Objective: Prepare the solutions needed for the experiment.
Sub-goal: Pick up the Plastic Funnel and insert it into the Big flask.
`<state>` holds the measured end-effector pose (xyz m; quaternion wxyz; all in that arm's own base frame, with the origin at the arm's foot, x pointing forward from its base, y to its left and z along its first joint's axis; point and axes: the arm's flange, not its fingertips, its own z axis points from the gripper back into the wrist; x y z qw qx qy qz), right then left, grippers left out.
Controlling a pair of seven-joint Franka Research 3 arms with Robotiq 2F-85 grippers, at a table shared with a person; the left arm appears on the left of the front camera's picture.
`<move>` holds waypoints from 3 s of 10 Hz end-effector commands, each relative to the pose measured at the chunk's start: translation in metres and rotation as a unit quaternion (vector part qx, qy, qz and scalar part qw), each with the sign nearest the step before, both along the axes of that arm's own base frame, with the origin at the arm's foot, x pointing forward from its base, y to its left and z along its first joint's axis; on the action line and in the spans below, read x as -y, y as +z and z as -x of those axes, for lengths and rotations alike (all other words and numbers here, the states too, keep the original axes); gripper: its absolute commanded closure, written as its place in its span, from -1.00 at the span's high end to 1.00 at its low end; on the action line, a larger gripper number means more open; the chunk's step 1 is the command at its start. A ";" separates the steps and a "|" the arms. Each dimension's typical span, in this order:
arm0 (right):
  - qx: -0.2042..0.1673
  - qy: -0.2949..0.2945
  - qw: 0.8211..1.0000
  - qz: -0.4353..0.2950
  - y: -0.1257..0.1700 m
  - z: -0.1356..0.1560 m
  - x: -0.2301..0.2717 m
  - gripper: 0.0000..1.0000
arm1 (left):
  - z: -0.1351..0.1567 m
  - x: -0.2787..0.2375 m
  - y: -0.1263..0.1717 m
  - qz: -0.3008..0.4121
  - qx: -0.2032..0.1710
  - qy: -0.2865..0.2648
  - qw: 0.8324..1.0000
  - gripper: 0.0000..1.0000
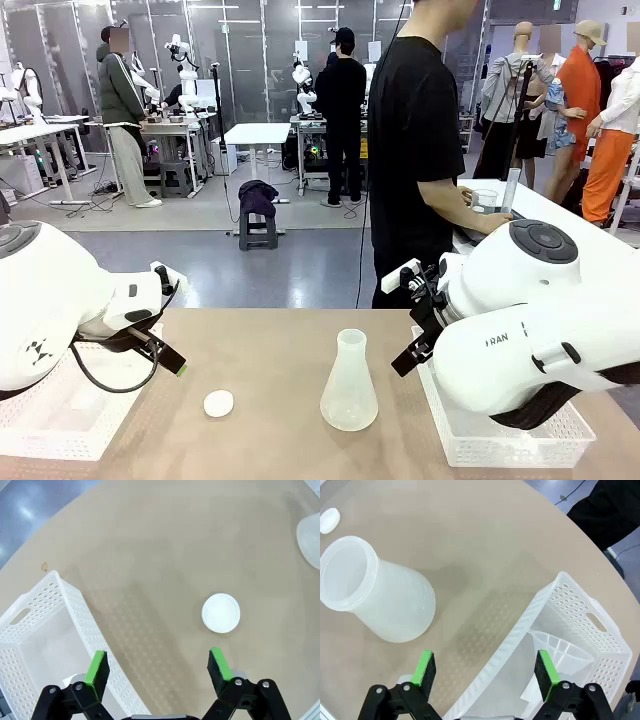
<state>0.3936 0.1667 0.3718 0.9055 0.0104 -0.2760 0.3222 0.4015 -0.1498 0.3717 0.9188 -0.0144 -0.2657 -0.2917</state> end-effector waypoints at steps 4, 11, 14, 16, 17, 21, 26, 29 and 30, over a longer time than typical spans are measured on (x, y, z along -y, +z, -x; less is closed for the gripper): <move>0.000 0.000 1.000 0.000 0.000 0.000 0.000 1.00 | 0.000 0.000 0.000 0.000 0.000 0.000 1.000 1.00; 0.000 0.000 1.000 0.000 0.000 0.000 0.000 1.00 | 0.000 0.000 0.000 0.000 0.000 0.000 1.000 1.00; 0.000 0.000 1.000 0.000 0.000 0.000 0.000 1.00 | 0.000 0.000 0.000 0.000 0.000 0.000 1.000 1.00; 0.000 0.000 1.000 0.000 0.000 0.000 0.000 1.00 | 0.000 0.000 0.000 0.000 0.000 0.000 1.000 1.00; 0.000 0.000 1.000 0.000 0.000 0.000 0.000 1.00 | 0.000 0.000 0.000 0.000 0.000 0.000 1.000 1.00; 0.019 0.003 1.000 -0.025 0.021 0.006 0.000 1.00 | 0.020 0.012 0.029 0.016 -0.008 -0.040 0.999 1.00; -0.035 -0.042 0.967 -0.251 0.122 0.028 0.018 1.00 | 0.044 -0.008 0.114 0.190 -0.059 0.026 0.980 1.00; -0.143 -0.072 0.876 -0.455 0.138 0.031 0.037 1.00 | 0.047 -0.025 0.146 0.345 -0.185 0.134 0.910 1.00; -0.168 -0.088 0.853 -0.487 0.139 0.031 0.040 1.00 | 0.048 -0.036 0.149 0.382 -0.208 0.108 0.894 1.00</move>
